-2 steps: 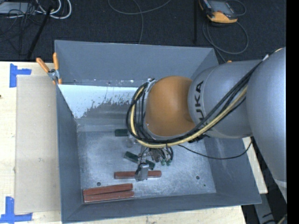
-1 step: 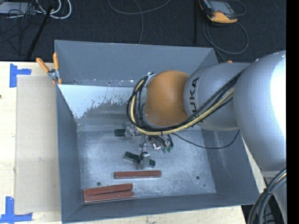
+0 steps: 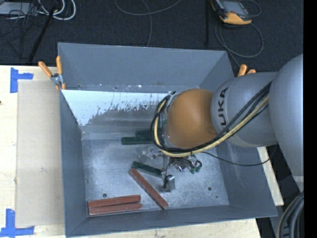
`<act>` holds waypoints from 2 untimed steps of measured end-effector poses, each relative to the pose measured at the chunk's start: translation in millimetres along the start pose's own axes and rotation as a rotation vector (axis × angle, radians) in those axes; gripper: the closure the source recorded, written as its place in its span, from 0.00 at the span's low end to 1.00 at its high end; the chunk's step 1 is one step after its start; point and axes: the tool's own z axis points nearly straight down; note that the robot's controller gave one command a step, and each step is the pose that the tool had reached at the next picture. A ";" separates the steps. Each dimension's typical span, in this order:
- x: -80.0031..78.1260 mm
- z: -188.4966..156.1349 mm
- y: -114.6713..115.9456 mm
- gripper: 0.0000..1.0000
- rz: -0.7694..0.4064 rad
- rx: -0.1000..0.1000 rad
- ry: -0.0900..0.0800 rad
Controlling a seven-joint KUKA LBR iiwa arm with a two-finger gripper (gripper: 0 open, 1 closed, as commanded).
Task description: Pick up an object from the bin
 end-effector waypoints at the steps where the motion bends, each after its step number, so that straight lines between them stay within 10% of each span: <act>1: -54.1 3.3 -50.8 0.00 -0.046 -0.006 0.006; 2: -29.7 3.5 -26.7 0.00 -0.266 -0.001 -0.001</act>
Offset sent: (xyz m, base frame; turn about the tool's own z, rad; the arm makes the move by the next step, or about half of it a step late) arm 0.0724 -0.0220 -0.0026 -0.0438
